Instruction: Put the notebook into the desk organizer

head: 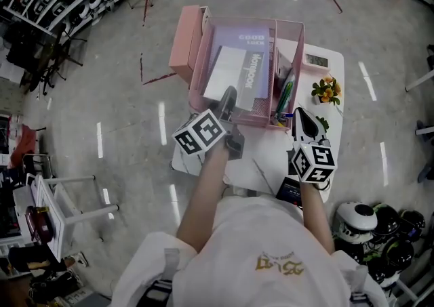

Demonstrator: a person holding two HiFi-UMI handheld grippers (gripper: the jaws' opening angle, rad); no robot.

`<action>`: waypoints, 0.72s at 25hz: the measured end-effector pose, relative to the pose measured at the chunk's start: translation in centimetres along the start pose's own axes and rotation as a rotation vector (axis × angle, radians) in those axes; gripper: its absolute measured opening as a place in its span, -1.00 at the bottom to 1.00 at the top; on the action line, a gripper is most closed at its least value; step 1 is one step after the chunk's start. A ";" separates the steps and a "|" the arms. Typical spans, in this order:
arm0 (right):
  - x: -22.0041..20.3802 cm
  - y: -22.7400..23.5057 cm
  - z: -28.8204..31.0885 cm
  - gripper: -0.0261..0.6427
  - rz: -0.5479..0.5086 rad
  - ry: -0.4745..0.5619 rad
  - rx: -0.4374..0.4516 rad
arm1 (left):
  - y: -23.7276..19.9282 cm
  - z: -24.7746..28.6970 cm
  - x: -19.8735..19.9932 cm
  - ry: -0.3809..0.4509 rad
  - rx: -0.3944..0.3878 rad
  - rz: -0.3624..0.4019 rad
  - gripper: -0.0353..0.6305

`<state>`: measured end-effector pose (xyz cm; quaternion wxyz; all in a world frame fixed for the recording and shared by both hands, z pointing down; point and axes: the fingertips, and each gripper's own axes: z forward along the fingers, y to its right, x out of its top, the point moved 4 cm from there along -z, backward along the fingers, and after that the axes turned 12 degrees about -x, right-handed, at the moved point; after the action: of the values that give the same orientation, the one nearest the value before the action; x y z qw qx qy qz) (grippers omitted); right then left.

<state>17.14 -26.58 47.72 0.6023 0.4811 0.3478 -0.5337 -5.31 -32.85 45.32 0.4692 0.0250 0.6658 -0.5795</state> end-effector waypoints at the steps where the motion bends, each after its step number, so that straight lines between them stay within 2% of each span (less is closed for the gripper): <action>1: 0.0 -0.1 0.0 -0.89 0.000 0.000 0.003 | 0.0 0.0 -0.1 -0.026 0.011 0.029 -0.49; 7: 0.0 -0.3 0.0 -0.89 0.010 0.001 0.008 | 0.5 0.6 -1.0 -0.201 0.047 0.196 -0.13; 11: -0.1 -0.5 -0.3 -0.89 0.014 -0.001 0.010 | 1.2 0.8 -1.4 -0.303 0.016 0.288 0.17; 14: -0.2 -0.6 -0.5 -0.89 0.017 -0.005 0.015 | 1.7 0.9 -1.7 -0.363 -0.025 0.318 0.35; 18: -0.4 -0.7 -0.7 -0.89 0.021 -0.008 0.018 | 1.9 0.8 -2.3 -0.450 -0.055 0.386 0.47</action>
<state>16.43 -25.79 47.75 0.6048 0.4880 0.3355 -0.5325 -2.43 -31.62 45.48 0.7072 0.0093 0.5433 -0.4524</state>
